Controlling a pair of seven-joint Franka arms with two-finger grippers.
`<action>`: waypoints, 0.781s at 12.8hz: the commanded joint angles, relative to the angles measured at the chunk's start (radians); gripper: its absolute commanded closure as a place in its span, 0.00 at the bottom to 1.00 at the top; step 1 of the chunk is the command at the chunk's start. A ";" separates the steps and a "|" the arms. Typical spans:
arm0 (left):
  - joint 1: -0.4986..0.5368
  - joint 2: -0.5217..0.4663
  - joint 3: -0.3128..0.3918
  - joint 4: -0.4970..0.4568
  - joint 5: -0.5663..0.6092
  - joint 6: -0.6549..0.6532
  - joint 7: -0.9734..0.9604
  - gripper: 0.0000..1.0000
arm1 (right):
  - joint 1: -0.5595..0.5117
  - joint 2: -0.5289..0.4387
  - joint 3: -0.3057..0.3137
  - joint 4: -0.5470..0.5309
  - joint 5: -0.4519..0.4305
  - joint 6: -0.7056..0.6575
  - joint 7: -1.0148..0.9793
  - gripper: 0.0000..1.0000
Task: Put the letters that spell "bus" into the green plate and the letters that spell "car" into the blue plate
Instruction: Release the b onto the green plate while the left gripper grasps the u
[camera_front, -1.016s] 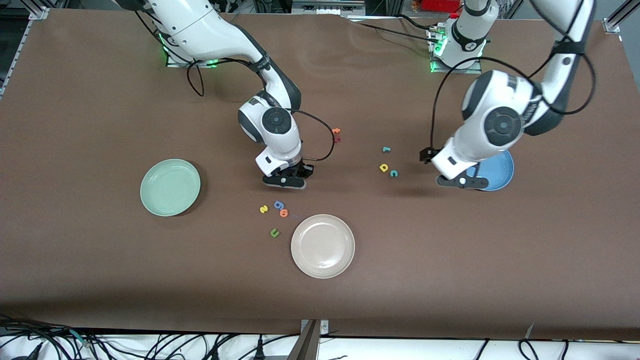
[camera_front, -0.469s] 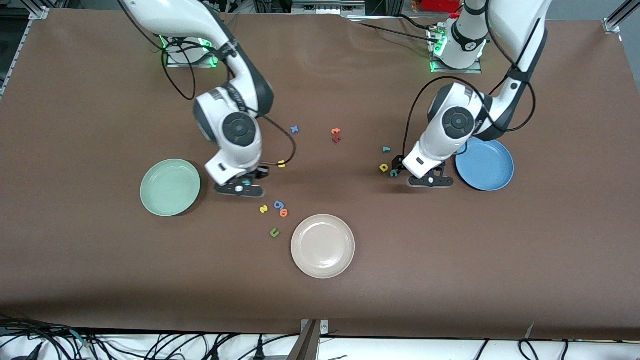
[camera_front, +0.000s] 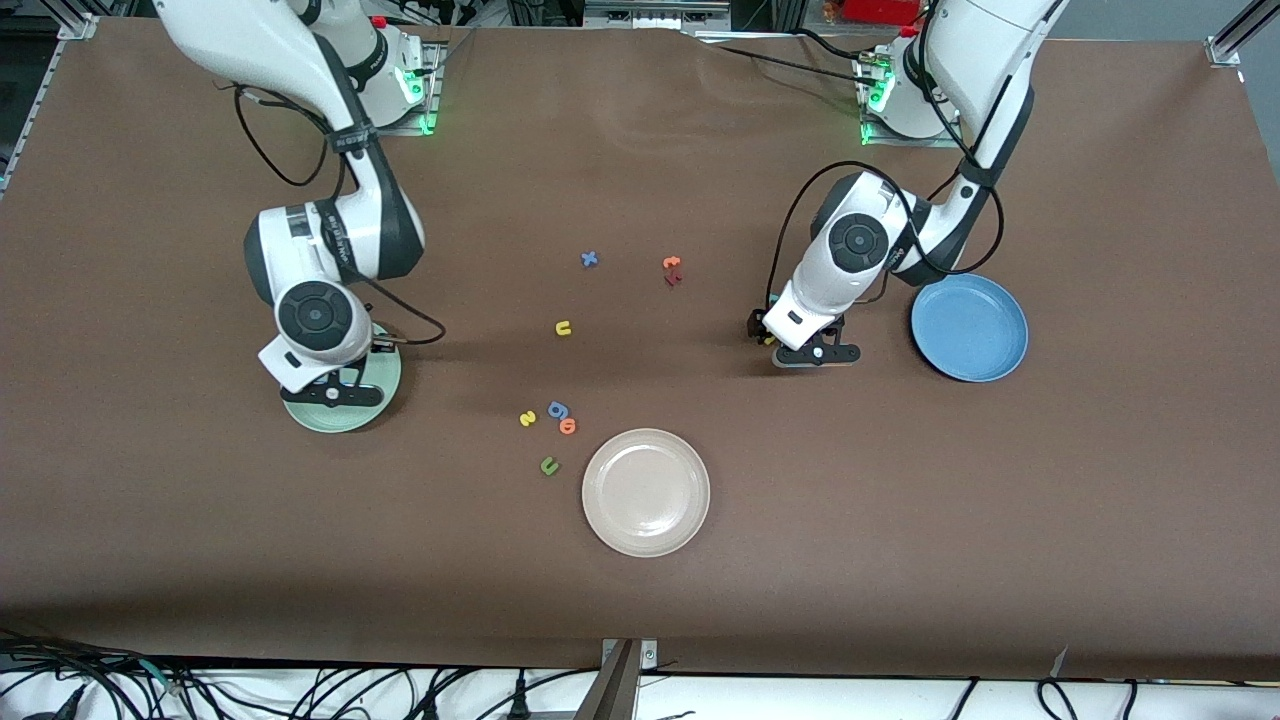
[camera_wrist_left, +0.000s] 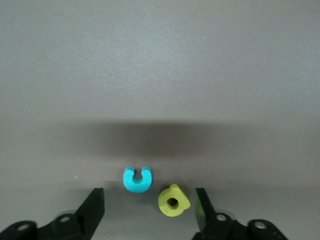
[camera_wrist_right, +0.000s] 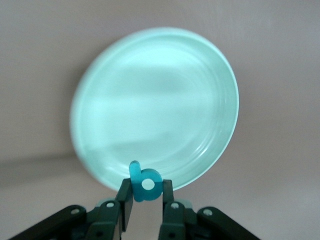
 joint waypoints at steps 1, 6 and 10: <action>-0.007 -0.005 0.031 0.003 -0.013 -0.002 -0.004 0.31 | -0.055 -0.004 0.003 -0.126 0.002 0.145 -0.008 0.27; -0.008 0.005 0.045 0.009 -0.014 -0.002 -0.036 0.43 | -0.040 -0.045 0.039 0.020 0.005 -0.064 -0.007 0.00; -0.028 0.027 0.045 0.015 -0.014 0.002 -0.051 0.43 | -0.038 -0.036 0.098 0.181 0.239 -0.169 0.007 0.00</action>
